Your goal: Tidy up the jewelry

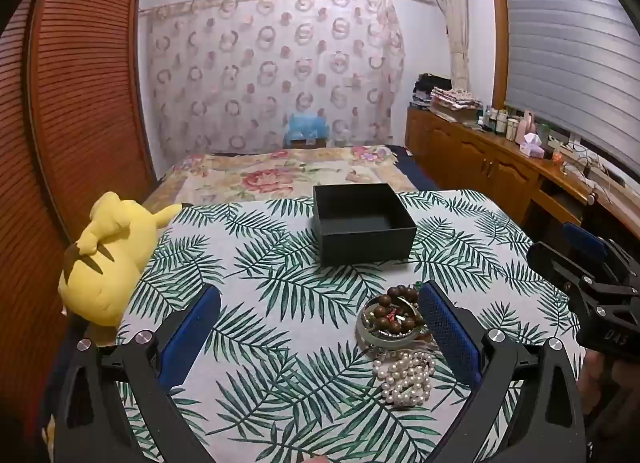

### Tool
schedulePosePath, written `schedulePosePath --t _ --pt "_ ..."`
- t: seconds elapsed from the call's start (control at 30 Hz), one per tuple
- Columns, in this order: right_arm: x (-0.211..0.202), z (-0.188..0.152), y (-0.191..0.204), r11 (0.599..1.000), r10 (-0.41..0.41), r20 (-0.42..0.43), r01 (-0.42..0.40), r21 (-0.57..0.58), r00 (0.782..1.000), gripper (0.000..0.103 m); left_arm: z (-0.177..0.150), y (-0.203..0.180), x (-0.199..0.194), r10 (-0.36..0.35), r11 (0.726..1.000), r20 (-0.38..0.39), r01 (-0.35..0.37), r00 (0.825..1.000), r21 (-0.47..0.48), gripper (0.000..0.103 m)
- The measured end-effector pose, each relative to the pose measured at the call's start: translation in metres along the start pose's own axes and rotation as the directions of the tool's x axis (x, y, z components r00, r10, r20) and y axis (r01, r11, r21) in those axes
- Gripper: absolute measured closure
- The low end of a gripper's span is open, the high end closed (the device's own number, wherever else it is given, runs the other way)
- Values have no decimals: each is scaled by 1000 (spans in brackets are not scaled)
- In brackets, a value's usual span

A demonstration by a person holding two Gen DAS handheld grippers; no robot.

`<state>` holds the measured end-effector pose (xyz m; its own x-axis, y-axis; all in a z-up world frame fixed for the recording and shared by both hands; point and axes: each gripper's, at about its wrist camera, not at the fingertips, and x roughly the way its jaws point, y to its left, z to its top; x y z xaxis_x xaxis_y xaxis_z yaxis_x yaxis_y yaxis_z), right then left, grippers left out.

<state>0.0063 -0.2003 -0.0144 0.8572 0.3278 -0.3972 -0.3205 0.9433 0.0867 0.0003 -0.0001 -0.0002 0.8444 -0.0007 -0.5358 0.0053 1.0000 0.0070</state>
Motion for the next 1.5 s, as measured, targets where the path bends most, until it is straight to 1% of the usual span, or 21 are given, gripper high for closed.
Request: schedulePosePath --t 0.27,0.3,0.63,1.07,1.17,1.2,1.5 --pt "-1 1 0 1000 2 3 -2 0 1000 3 0 -2 3 -2 1000 2 2 1000 2 7" --pt "-1 1 0 1000 2 4 -2 0 1000 3 0 1 -2 0 1000 7 0 1000 0 7" --pt "-2 1 0 1000 1 7 -1 1 1000 3 2 0 -2 -11 1000 10 11 1000 -6 7" --pt "-10 8 2 1000 4 6 -4 6 1000 3 5 -1 -3 -12 1000 15 12 1000 -9 7" --pt "-9 6 2 1000 4 8 -4 5 1000 3 4 -1 -3 -11 1000 15 11 1000 -10 7" --pt "-10 7 3 1000 5 8 -5 5 1000 3 7 -1 -9 -11 1000 16 11 1000 -11 7" --pt "-10 7 3 1000 9 6 -9 7 1000 3 6 -1 -8 -11 1000 17 11 1000 -9 7"
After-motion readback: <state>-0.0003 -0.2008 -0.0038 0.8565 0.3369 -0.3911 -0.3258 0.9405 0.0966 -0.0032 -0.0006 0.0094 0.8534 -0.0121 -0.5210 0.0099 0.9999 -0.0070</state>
